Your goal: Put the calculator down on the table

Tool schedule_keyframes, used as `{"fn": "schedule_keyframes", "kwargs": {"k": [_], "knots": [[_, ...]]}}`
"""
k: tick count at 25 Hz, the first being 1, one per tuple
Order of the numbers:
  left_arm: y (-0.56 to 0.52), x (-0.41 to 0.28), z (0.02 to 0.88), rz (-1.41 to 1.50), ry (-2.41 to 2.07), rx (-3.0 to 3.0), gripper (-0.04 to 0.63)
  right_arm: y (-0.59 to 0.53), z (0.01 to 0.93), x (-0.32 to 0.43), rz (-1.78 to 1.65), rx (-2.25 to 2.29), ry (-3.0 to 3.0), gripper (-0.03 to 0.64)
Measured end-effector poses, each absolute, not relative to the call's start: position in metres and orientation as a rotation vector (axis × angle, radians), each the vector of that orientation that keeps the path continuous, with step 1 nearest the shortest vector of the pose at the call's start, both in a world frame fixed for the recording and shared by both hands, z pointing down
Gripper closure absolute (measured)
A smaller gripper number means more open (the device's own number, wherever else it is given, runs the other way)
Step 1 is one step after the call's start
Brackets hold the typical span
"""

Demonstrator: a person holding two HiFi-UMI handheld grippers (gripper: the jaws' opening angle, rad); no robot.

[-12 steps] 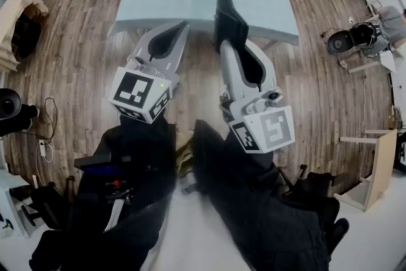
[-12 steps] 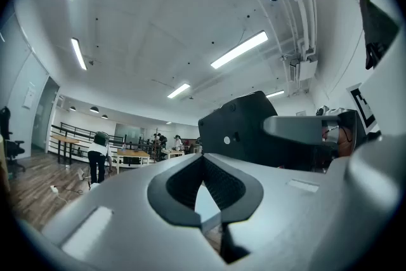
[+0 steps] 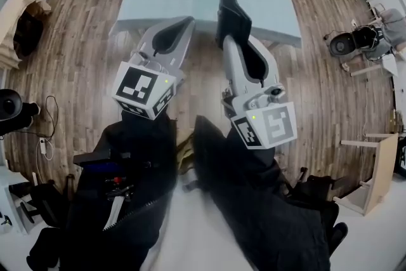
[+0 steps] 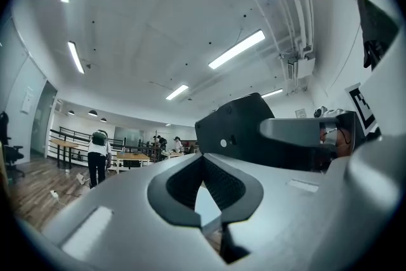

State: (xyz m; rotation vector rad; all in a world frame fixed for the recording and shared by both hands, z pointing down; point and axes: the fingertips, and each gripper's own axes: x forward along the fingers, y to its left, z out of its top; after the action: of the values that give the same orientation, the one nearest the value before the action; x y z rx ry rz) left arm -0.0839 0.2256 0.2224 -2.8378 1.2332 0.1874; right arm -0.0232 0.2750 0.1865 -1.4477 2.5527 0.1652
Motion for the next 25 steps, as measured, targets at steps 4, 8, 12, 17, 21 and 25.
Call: {"fn": "schedule_keyframes", "kwargs": {"k": [4, 8, 12, 17, 21, 25], "knots": [[0.224, -0.08, 0.223, 0.179, 1.24, -2.84, 0.594, 0.27, 0.188, -0.017, 0.137, -1.444, 2.54, 0.569], [0.224, -0.08, 0.226, 0.172, 1.252, -2.843, 0.594, 0.268, 0.194, -0.013, 0.113, -1.454, 2.538, 0.569], [0.222, -0.078, 0.23, 0.158, 1.263, -2.843, 0.594, 0.262, 0.199, -0.007, 0.121, -1.494, 2.531, 0.569], [0.222, -0.071, 0.236, 0.139, 1.281, -2.841, 0.594, 0.254, 0.207, 0.001, 0.157, -1.553, 2.542, 0.569], [0.219, -0.067, 0.244, 0.12, 1.311, -2.843, 0.594, 0.249, 0.216, 0.005, 0.159, -1.574, 2.56, 0.569], [0.218, -0.059, 0.254, 0.107, 1.345, -2.849, 0.594, 0.248, 0.225, 0.014, 0.153, -1.579, 2.578, 0.571]]}}
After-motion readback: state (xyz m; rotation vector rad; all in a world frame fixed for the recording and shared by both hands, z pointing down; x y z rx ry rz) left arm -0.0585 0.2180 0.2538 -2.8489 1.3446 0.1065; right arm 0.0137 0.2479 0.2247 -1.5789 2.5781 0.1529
